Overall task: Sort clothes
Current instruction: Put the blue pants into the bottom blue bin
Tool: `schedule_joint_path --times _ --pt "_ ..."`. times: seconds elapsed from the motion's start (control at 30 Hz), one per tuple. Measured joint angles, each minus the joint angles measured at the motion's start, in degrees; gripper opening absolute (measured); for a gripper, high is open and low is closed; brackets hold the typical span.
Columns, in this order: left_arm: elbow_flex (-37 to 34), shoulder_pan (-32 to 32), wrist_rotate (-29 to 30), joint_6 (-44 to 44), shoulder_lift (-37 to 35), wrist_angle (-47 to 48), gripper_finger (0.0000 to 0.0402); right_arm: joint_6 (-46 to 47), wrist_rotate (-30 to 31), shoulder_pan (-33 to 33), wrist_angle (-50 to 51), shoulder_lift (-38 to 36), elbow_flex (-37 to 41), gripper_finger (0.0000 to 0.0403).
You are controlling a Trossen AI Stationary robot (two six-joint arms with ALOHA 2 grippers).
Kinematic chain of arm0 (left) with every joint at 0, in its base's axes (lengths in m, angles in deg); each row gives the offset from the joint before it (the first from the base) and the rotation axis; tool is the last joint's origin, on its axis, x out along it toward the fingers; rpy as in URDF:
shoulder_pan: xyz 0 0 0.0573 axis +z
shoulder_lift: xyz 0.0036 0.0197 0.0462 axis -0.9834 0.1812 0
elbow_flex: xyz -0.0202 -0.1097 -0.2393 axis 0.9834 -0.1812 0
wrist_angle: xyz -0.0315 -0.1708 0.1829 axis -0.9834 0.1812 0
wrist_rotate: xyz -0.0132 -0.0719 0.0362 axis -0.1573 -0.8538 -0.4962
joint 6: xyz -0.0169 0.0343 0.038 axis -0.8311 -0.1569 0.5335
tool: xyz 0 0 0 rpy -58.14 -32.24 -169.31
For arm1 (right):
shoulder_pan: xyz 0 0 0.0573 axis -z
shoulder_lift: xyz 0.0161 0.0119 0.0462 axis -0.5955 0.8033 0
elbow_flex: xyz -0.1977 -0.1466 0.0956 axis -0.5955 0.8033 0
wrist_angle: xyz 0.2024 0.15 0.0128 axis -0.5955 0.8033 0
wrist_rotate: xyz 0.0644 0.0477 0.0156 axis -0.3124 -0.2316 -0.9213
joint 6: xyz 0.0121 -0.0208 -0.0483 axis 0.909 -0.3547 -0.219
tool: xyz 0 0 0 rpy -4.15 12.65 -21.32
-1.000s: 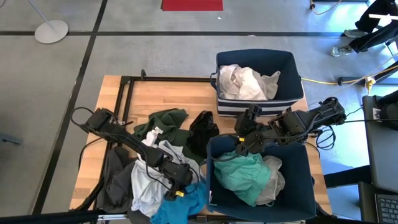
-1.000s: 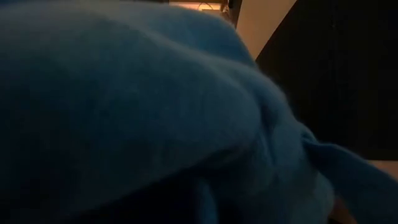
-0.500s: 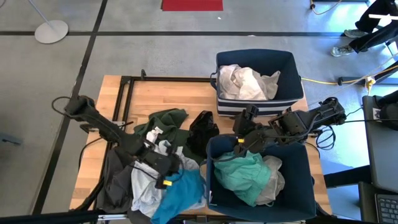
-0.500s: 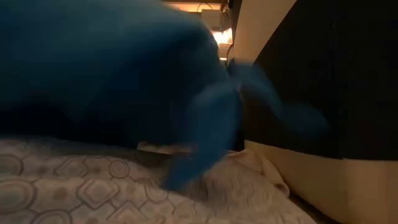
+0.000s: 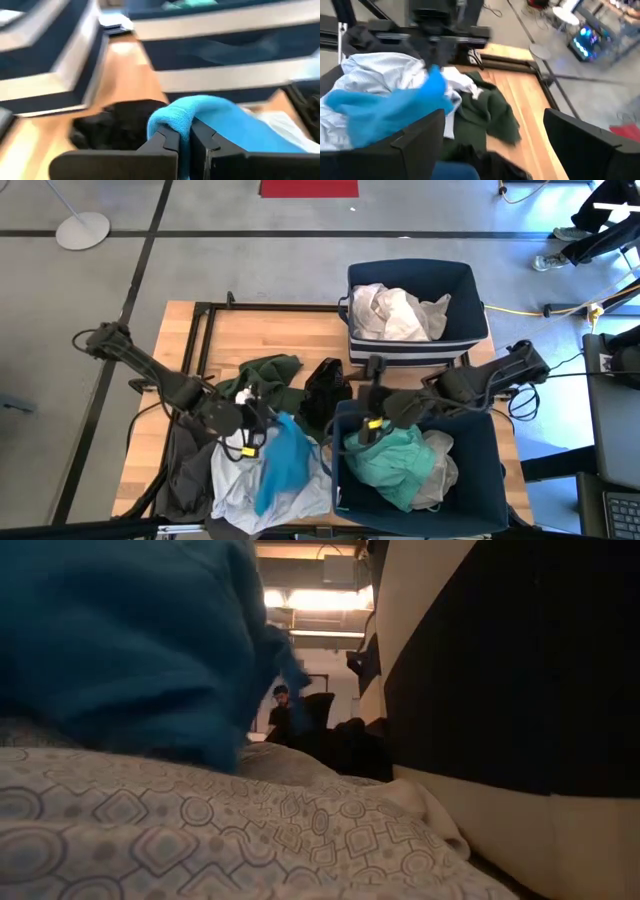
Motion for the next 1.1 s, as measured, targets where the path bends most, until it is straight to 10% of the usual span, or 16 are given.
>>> schedule_joint_path --times 0.83,1.1 --pt "0.02 1.35 8.62 11.20 -1.09 -15.50 0.0006 0.24 -9.87 8.50 -15.01 15.85 0.00 0.0335" --pt "0.02 1.35 8.62 11.91 -1.09 -15.94 0.0004 -0.89 -9.76 8.62 -13.50 16.33 0.00 0.0181"
